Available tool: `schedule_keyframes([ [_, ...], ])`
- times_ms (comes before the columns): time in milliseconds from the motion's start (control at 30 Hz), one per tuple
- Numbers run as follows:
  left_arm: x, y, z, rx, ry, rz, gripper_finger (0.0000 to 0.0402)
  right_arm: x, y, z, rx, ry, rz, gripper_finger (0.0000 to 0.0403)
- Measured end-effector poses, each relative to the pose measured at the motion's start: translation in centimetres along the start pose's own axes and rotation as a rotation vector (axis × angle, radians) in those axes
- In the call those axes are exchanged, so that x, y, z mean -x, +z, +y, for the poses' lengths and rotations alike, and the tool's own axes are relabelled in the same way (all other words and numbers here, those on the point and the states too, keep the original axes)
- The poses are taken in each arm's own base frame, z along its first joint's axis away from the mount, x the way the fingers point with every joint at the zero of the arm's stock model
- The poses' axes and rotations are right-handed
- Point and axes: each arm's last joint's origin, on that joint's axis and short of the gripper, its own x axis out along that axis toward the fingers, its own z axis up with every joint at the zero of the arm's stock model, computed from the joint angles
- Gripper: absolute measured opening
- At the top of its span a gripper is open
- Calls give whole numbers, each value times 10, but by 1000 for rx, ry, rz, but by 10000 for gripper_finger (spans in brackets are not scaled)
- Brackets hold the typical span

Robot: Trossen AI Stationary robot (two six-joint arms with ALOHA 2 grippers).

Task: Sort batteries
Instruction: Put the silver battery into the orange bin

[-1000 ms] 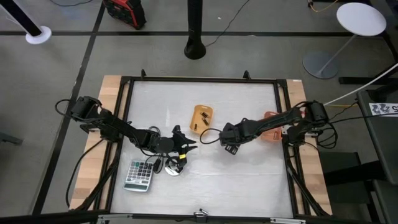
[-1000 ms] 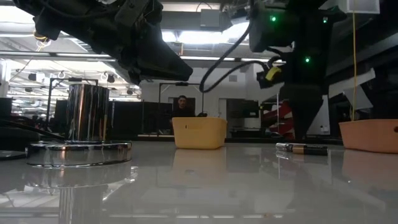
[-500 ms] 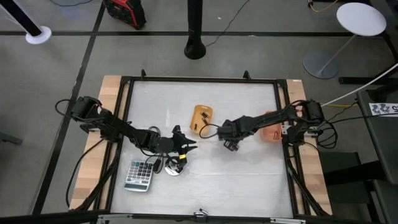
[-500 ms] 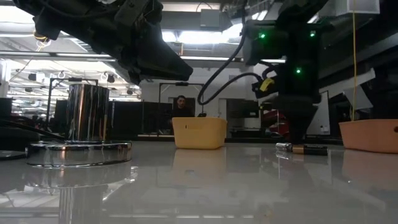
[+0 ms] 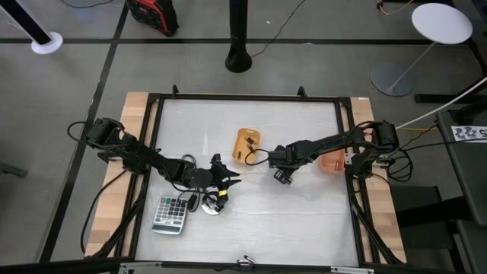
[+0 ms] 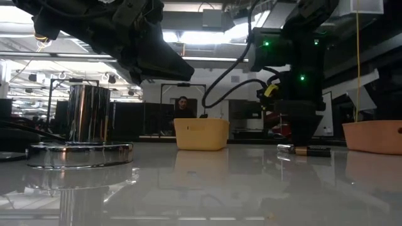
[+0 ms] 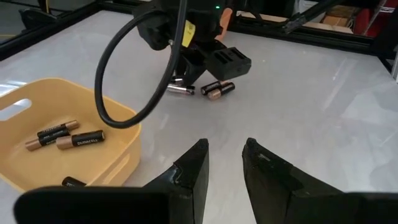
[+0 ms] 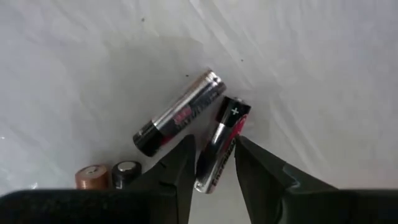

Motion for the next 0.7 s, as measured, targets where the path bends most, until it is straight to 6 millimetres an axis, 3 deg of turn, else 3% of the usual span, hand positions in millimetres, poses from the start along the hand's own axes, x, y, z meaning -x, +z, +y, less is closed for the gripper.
schedule_keyframes([
  [167, 0, 0, 0, -1, 0, 0, 88, -1, 0, 0, 21, -1, 2, 100],
  [433, 0, 0, 0, 2, 0, 0, 88, -1, -1, 0, 32, -6, 9, 16],
  [700, 0, 0, 0, 4, 0, -1, 88, 15, 2, 0, 114, -54, 99, 13],
])
